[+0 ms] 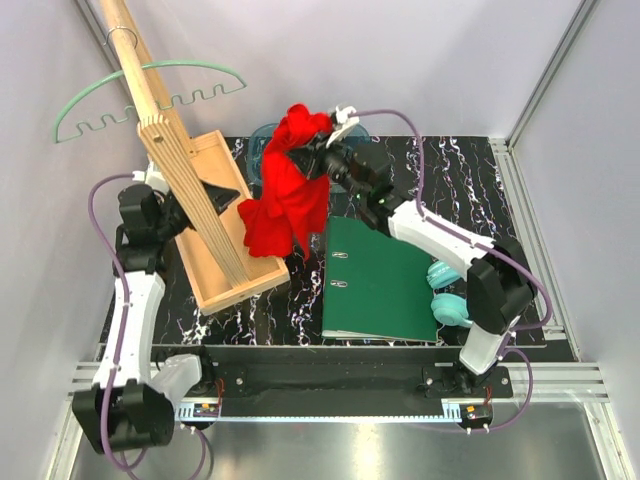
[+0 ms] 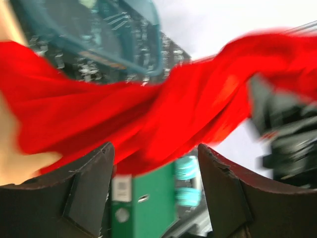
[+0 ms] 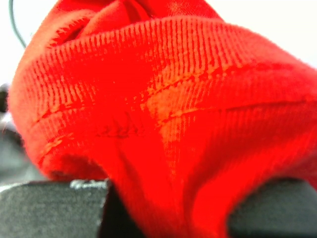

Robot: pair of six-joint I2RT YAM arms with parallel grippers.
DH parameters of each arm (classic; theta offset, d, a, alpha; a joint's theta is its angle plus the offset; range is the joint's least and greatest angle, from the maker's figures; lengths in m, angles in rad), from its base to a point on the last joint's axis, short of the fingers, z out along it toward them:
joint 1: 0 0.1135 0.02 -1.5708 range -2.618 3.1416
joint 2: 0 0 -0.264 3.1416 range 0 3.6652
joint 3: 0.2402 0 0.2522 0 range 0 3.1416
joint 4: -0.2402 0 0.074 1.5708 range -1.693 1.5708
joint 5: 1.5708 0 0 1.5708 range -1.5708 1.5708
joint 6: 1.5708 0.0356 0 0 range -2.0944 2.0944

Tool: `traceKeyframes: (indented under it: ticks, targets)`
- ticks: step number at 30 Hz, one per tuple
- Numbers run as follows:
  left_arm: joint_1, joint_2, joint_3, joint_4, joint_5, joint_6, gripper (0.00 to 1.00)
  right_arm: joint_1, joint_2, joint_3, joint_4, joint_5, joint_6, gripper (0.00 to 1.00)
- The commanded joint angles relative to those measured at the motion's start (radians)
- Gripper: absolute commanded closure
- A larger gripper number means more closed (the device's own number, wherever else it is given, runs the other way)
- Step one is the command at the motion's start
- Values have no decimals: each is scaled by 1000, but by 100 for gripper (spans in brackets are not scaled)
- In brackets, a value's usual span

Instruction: Remove the t-shirt from the hanger

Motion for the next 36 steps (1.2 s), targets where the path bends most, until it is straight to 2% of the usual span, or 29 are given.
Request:
traceKeyframes:
  ticks: [1, 6, 11, 14, 17, 20, 23, 29, 32, 36]
  targets:
    - [-7, -118, -75, -131, -52, 152, 28, -50, 2, 205, -14, 36, -86, 100]
    - [20, -124, -103, -169, -124, 209, 27, -118, 105, 444, -41, 20, -118, 100]
    - [69, -25, -37, -128, -78, 203, 26, -140, 267, 655, -84, 23, -192, 100]
    - [106, 37, -4, -112, -61, 185, 26, -156, 395, 839, -132, 16, -215, 100]
    - [140, 51, -8, -101, -72, 166, 26, -169, 563, 1163, -237, 17, -255, 100]
    - [168, 38, -40, -114, -115, 166, 26, -189, 704, 1325, -276, 42, -273, 100]
    - [220, 35, -71, -166, -133, 165, 25, -212, 760, 1324, -268, 70, -261, 100]
    - [272, -7, -117, -220, -142, 135, 24, -239, 761, 1151, -230, 85, -166, 100]
    - [273, -55, -146, -229, -187, 117, 23, -241, 801, 1146, -282, 94, -129, 100]
    - [272, -121, -184, -235, -298, 89, 19, -248, 860, 1158, -447, 88, 10, 100]
